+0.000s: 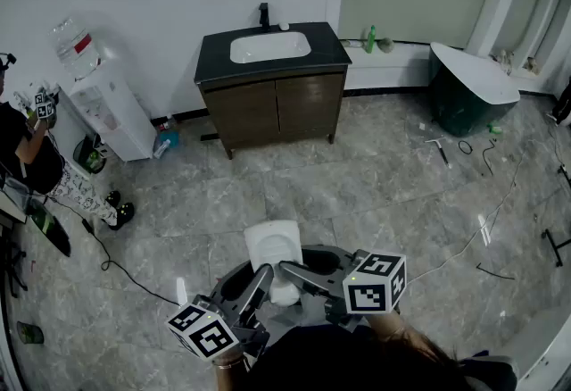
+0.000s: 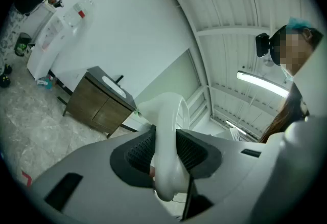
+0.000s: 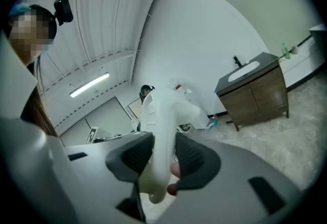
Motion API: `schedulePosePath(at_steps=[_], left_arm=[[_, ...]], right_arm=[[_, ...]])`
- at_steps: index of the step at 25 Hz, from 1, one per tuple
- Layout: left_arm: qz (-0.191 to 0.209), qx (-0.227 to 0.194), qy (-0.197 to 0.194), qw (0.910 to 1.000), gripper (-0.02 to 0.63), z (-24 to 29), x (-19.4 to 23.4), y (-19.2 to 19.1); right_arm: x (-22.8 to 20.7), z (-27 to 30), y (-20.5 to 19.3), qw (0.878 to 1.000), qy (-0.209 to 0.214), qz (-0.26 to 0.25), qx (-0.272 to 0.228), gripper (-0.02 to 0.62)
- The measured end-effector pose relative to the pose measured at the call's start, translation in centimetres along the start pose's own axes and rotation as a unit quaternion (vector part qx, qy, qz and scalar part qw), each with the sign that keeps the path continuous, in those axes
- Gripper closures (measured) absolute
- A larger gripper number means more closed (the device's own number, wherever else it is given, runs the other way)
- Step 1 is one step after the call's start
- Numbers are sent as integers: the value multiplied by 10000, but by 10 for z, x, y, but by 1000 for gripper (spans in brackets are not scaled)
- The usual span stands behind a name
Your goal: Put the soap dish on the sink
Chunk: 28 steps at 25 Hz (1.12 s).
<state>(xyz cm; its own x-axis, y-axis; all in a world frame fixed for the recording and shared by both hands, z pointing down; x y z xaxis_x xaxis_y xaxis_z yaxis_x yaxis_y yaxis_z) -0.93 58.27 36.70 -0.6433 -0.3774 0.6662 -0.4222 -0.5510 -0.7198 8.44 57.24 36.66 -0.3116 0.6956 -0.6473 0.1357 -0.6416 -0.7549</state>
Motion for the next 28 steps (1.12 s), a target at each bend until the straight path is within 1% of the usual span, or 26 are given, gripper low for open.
schedulePosePath(at_steps=[6, 12, 16, 24, 28], left_arm=[[-62, 90, 34, 9999, 476, 7, 13, 3], [-88, 210, -22, 9997, 476, 41, 25, 22], [1, 240, -36, 9997, 476, 73, 33, 46], [167, 58, -67, 9998, 476, 153, 44, 107], [203, -22, -28, 9998, 476, 194, 48, 126]], right_arm=[[-12, 10, 0, 9999, -29, 87, 63, 457], [-40, 16, 25, 9998, -92, 153, -16, 457], [-67, 24, 54, 9998, -75, 146, -112, 457], [-128, 36, 135, 9998, 11, -42, -196, 458], [-162, 36, 166, 9997, 112, -85, -215, 458]])
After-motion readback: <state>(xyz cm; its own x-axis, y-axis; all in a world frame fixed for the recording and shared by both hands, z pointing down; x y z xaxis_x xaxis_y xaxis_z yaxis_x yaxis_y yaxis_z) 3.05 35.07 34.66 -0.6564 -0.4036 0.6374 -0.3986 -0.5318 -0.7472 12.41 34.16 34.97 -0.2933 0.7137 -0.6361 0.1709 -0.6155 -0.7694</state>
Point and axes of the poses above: the fingertips, and each gripper's own axes: z forward along the fingers, x to its left, y out of its top, the point moved 3 cm from there along -z, backward along the fingers, and after that the axes turned 8 degrees about y, right-handed, at the moved point
